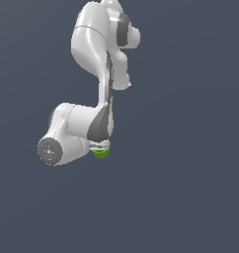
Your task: Pick up the object and move it to a goal position.
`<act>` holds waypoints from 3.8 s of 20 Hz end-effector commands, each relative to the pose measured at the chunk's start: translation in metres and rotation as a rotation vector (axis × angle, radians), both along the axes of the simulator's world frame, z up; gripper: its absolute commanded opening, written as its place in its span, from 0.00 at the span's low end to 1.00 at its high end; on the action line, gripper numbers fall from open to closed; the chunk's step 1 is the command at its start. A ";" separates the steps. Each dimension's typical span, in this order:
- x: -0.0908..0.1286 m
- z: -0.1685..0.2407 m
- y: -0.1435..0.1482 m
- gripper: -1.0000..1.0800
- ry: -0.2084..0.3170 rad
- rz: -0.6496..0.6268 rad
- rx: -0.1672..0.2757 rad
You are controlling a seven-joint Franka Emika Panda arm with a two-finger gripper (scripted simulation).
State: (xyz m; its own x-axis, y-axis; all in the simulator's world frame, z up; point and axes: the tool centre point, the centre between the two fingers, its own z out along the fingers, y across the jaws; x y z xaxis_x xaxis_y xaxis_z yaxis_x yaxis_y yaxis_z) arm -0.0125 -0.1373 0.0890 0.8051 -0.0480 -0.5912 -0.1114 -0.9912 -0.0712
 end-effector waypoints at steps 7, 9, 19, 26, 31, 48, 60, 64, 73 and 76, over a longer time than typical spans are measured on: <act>-0.011 -0.015 0.002 0.62 0.002 0.000 0.001; -0.011 -0.016 0.002 0.62 0.002 0.000 0.001; -0.011 -0.016 0.002 0.00 0.002 0.000 0.001; -0.012 -0.006 0.004 0.00 0.002 0.000 0.001; -0.016 0.017 0.009 0.00 0.002 0.000 0.001; -0.042 0.187 0.046 0.00 0.002 0.001 0.001; -0.059 0.311 0.071 0.00 0.002 0.002 0.000; -0.063 0.347 0.078 0.00 0.002 0.002 0.000; -0.067 0.402 0.090 0.00 0.002 0.001 0.000; -0.068 0.413 0.092 0.00 0.002 0.001 0.000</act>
State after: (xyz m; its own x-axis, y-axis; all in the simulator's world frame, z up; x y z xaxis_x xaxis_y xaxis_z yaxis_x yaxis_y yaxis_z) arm -0.0799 -0.0466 0.4954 0.8034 -0.0466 -0.5935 -0.1102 -0.9913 -0.0713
